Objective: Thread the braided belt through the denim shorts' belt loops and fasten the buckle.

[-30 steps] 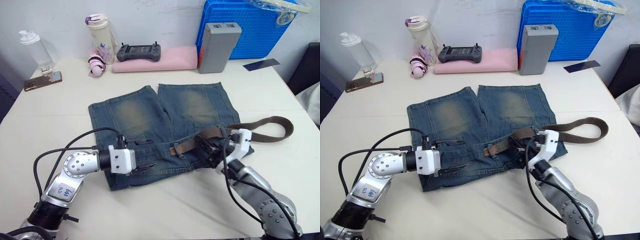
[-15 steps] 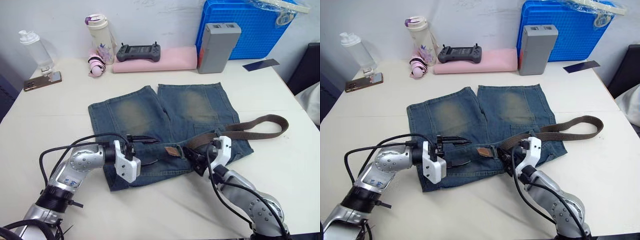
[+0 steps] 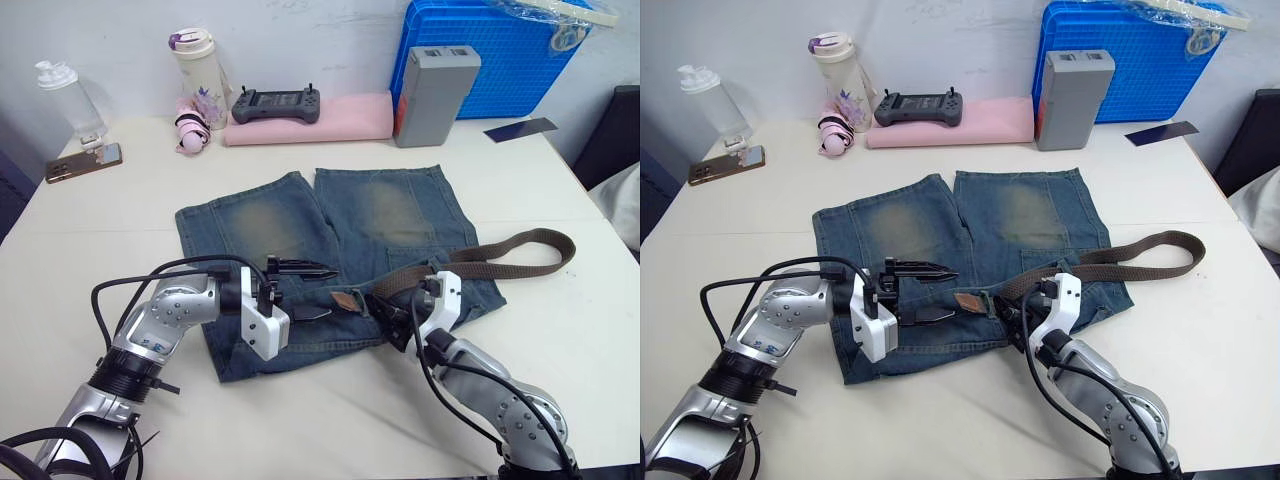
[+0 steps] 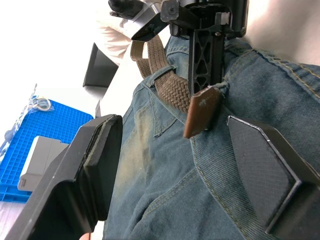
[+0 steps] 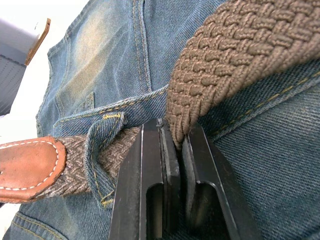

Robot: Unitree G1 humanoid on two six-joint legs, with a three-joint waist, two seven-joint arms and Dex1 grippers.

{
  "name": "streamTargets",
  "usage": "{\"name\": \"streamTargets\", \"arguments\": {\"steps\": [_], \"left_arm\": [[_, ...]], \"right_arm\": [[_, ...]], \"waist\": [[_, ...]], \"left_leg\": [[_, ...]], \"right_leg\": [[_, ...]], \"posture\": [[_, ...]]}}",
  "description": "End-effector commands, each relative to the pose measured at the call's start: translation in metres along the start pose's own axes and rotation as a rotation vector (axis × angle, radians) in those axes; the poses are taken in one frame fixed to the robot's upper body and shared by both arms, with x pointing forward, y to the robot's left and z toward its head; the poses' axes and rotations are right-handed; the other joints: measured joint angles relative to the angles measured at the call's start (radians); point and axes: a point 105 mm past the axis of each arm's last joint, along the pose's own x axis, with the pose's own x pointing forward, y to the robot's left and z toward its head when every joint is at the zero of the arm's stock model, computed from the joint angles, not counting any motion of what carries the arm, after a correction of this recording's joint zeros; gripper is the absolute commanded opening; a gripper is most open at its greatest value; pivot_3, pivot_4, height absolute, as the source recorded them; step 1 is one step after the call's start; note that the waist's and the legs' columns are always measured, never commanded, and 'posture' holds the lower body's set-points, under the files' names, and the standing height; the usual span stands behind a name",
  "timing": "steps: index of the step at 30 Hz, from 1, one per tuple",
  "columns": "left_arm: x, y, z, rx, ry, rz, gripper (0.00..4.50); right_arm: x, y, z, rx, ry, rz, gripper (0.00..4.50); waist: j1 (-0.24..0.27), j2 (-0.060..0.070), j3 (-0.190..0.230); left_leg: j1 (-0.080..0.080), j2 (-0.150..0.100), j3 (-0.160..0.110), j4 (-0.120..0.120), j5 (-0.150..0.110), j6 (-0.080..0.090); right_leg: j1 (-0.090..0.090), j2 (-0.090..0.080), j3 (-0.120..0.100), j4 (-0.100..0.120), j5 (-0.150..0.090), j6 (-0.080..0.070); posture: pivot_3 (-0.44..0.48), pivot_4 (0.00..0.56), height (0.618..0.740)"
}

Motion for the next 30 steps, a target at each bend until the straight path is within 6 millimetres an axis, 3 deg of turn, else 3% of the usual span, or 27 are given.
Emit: {"name": "streamTargets", "arguments": {"steps": [1,4,5,8,13,19,24,28,30], "left_arm": [[0.005,0.005,0.006,0.029,-0.037,-0.006,3.66],[0.010,0.000,0.004,0.044,-0.036,-0.043,3.66],[0.012,0.000,0.004,0.044,-0.037,-0.047,3.41],[0.017,-0.002,0.003,0.047,-0.036,-0.061,2.41],[0.020,-0.006,0.000,0.049,-0.032,-0.084,0.08],[0.019,-0.009,-0.001,0.052,-0.023,-0.090,0.02],[0.018,-0.011,-0.003,0.052,-0.012,-0.093,0.00],[0.014,-0.011,-0.006,0.039,0.008,-0.088,0.00],[0.014,-0.011,-0.007,0.034,0.010,-0.087,0.00]], "right_arm": [[-0.001,0.001,-0.011,-0.010,0.043,-0.006,0.00],[-0.001,0.001,-0.011,-0.017,0.040,-0.005,0.00],[-0.001,0.001,-0.011,-0.017,0.039,-0.005,0.00],[-0.002,0.002,-0.011,-0.020,0.037,-0.003,0.00],[-0.002,0.002,-0.011,-0.022,0.036,-0.005,0.00],[-0.003,0.005,-0.004,-0.037,0.019,0.006,0.00],[-0.009,0.004,0.011,-0.024,-0.030,0.018,2.07],[-0.034,0.010,0.038,-0.122,-0.053,0.086,3.88],[-0.046,0.014,0.045,-0.244,-0.016,0.125,3.88]], "waist": [[0.001,0.000,0.000],[0.002,0.000,0.000],[0.001,0.000,0.000],[0.002,0.000,0.000],[0.002,0.000,0.000],[0.003,0.000,0.000],[0.003,0.000,0.000],[0.006,0.000,0.000],[0.007,0.000,0.001]], "left_leg": [[0.000,0.000,0.000,0.000,0.000,0.000],[0.000,0.000,0.000,0.000,0.000,0.000],[0.000,0.000,0.000,0.000,0.000,0.000],[0.000,0.000,0.000,0.000,0.000,0.000],[0.000,0.000,0.000,0.000,0.000,0.000],[0.000,0.000,0.000,0.000,0.000,0.000],[0.000,0.000,0.000,0.000,0.000,0.000],[-0.001,-0.001,0.000,0.001,0.000,0.001],[-0.001,-0.001,0.000,0.001,0.000,0.001]], "right_leg": [[0.000,0.000,0.000,0.000,0.000,0.000],[0.000,0.000,0.000,0.000,0.000,0.000],[0.000,0.000,0.000,0.000,0.000,0.000],[0.000,0.000,0.000,0.000,0.000,0.000],[0.000,0.000,0.000,0.000,0.000,0.000],[0.000,0.000,0.000,0.000,0.000,0.000],[0.000,0.000,0.000,0.000,0.000,0.000],[0.000,-0.001,0.000,0.000,0.000,0.000],[0.000,-0.001,0.000,-0.001,0.000,0.000]], "posture": [[0.000,0.150,0.661],[0.000,0.150,0.661],[0.000,0.150,0.661],[0.000,0.150,0.661],[0.000,0.150,0.661],[0.000,0.150,0.661],[0.000,0.150,0.661],[0.000,0.150,0.661],[0.000,0.150,0.661]]}}
